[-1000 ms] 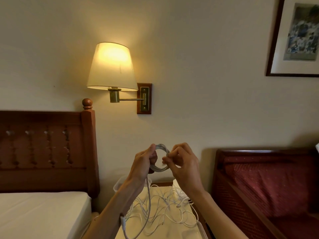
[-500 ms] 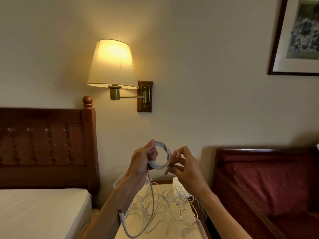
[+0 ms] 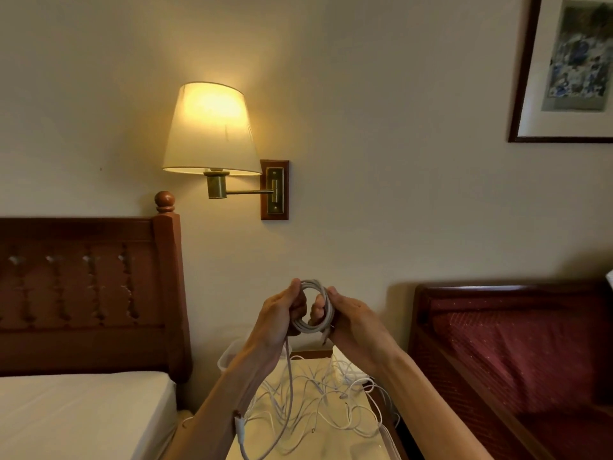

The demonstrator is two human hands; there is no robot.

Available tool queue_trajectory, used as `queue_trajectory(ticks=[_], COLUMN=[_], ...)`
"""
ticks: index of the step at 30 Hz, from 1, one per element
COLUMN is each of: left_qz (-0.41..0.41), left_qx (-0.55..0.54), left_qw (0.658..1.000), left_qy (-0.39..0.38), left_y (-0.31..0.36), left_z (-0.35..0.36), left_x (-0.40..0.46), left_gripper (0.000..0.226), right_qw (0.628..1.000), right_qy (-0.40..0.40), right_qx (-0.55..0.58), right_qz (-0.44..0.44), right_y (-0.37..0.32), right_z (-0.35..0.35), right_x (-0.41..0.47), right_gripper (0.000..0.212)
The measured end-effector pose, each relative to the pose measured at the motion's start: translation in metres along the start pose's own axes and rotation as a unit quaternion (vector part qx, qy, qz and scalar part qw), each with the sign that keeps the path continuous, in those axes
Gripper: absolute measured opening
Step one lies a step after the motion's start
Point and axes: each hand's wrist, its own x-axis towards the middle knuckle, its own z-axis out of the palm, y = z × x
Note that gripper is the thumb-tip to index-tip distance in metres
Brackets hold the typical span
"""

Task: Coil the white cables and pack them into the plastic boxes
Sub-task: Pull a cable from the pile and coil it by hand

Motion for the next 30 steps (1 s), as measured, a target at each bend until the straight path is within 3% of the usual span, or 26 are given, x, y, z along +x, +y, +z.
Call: queue_trajectory(ticks=[5,10,14,17,19,21,23,26,28,30], left_qz=[0.115,0.215,0.238,0.196,0.113,0.033,0.035,0.077,0.165,0.263], left_qx=[0.063,0.182,0.282,0.302,0.375,0.524,0.564,0.466,0.394,0.359], left_qw=[0.991,0.958,0.929,0.931,0.918,0.847,0.790,0.821,0.860,0.874], left_qy=[-0.012,-0.049,-0.034,0.056,0.065,-0.084,-0.236,-0.320,-0.280,-0.193], left_y=[0.000,-0.015,-0.059,-0.084,-0.084,-0.072,-0.047,0.010,0.042,0.053], left_z=[-0.003,-0.033,-0.081,-0.101,-0.094,-0.077,-0.057,-0.030,-0.023,-0.026], left_x=[0.005,0.012,0.021,0.021,0.020,0.016,0.007,-0.013,-0.020,-0.014], left_gripper=[0.043,0.033,0.023,0.024,0.032,0.036,0.041,0.039,0.036,0.042], right_qw=[0.996,0.989,0.980,0.984,0.991,0.997,0.988,0.939,0.916,0.898], right_qy=[-0.006,0.027,0.058,0.068,0.062,0.059,0.079,0.098,0.079,0.061], right_qx=[0.085,0.142,0.187,0.163,0.120,0.041,-0.118,-0.308,-0.371,-0.416], right_qz=[-0.025,-0.026,-0.034,-0.031,-0.024,-0.028,-0.066,-0.119,-0.127,-0.129], right_y=[-0.009,-0.020,-0.049,-0.060,-0.060,-0.055,-0.048,-0.041,-0.037,-0.034], right_z=[0.009,0.002,-0.015,-0.022,-0.019,-0.014,-0.009,-0.007,-0.006,-0.006], right_x=[0.002,0.004,0.003,0.004,0.008,0.013,0.015,0.013,0.010,0.005], right_gripper=[0.033,0.029,0.024,0.024,0.023,0.027,0.032,0.033,0.031,0.030])
